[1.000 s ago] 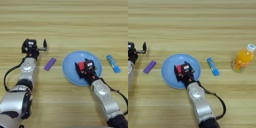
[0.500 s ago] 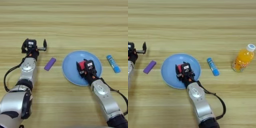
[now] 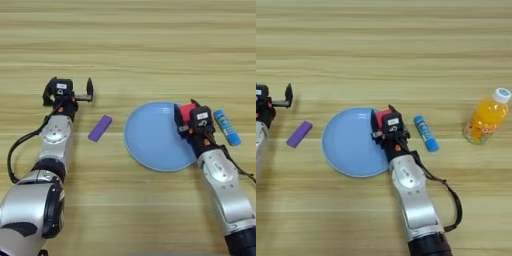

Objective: Move the objects on the table

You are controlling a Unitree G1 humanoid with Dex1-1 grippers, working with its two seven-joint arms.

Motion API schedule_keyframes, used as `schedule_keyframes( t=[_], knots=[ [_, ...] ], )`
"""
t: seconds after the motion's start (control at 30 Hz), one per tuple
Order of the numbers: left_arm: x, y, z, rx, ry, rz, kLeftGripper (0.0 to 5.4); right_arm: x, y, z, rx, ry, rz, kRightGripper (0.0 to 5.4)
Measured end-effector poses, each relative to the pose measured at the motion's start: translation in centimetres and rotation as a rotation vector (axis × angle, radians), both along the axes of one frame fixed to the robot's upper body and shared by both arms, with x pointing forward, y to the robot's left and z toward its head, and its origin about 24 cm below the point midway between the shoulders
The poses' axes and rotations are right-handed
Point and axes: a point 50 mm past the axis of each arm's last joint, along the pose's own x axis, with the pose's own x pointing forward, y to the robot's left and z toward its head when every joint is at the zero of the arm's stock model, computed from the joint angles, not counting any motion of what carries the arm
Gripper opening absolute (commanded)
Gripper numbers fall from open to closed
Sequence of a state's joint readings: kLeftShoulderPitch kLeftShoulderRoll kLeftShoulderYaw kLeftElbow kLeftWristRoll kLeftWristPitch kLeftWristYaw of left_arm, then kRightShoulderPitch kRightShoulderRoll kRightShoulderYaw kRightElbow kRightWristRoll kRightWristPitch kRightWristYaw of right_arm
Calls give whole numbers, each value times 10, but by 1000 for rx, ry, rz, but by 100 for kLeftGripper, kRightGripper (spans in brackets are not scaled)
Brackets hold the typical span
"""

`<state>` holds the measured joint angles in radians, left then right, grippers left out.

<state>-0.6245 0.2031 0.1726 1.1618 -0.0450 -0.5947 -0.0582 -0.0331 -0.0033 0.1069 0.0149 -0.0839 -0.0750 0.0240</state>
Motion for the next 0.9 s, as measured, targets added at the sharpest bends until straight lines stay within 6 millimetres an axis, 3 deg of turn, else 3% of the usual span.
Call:
schedule_keyframes(
  t=[0.17,0.37,0.9],
  knots=[
    [0,0,1,0,-1,0,540,8,-33,2,-20,-9,-138,224],
    [0,0,1,0,-2,0,540,9,-58,-4,-31,19,-254,224],
    [0,1,1,2,-2,1,540,17,-91,-10,0,39,-367,224]
  ],
)
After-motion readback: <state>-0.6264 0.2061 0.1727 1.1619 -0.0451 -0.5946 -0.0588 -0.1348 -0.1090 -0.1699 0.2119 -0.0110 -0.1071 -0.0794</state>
